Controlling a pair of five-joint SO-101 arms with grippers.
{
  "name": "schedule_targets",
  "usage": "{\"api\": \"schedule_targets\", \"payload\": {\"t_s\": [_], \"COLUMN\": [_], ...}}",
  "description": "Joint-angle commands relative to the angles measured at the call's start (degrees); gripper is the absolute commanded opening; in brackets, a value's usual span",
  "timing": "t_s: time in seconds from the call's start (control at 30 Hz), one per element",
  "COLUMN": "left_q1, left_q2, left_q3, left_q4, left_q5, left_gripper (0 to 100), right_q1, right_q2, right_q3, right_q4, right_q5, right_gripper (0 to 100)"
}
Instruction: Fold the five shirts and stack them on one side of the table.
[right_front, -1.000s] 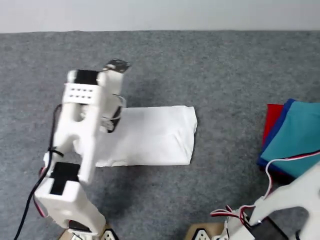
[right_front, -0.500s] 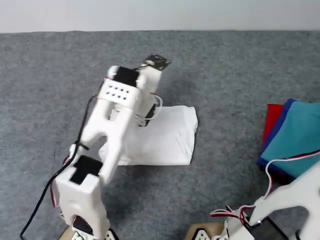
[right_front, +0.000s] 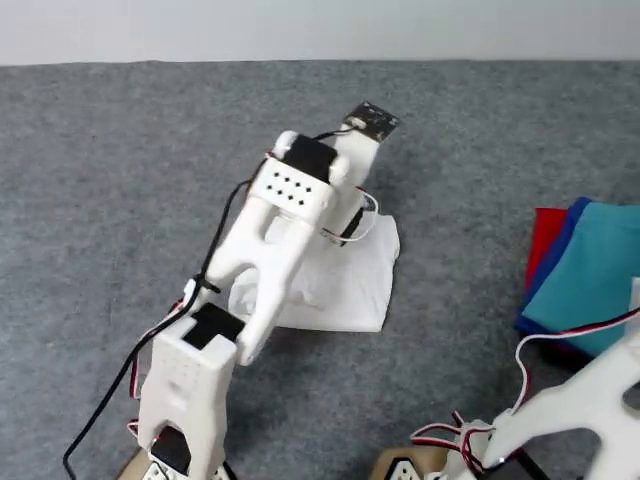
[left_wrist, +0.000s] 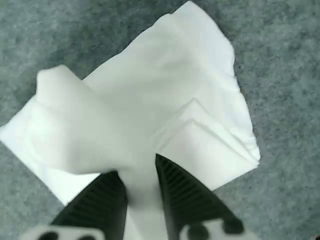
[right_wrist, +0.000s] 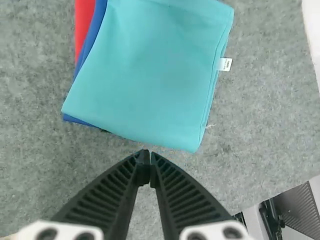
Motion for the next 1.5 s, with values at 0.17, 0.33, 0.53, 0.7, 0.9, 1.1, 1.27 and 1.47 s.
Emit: {"api": "schedule_targets", "payload": {"t_s": [0.17, 0.33, 0.53, 0.7, 0.9, 1.1, 1.27, 1.47], "left_q1": [2.81, 3.96, 4.04, 3.87, 3.6, -4.04, -9.23, -11.96], "left_q2": [4.57, 8.44, 10.55, 8.53, 3.78, -3.78, -14.42, -31.03], "left_q3": [-8.31, -12.09, -14.55, -14.55, -14.2, -11.74, 4.97, 27.91], "left_q4": [1.41, 1.41, 1.49, 1.49, 1.49, 1.58, 1.67, 1.49], "left_q5": [1.05, 2.99, 3.78, 3.78, 3.34, 3.34, 0.09, -3.6], "left_gripper": [0, 0, 5, 22, 22, 20, 4, 1], "right_q1": [0.57, 0.75, 0.75, 0.75, 0.57, -0.66, -7.96, -21.67], "right_q2": [-1.63, -1.63, -1.63, -1.63, -1.63, -1.63, -1.19, -0.48], "right_q3": [-0.26, -0.26, -0.26, -0.26, -0.26, -0.18, -0.09, 0.62], "right_q4": [1.8, 1.89, 1.98, 2.07, 2.07, 2.07, 2.15, 2.15], "right_q5": [0.53, 0.53, 0.53, 0.53, 0.53, 0.44, 0.18, -4.66], "right_gripper": [1.4, 1.4, 1.4, 1.4, 1.4, 1.4, 1.3, 1.1]}}
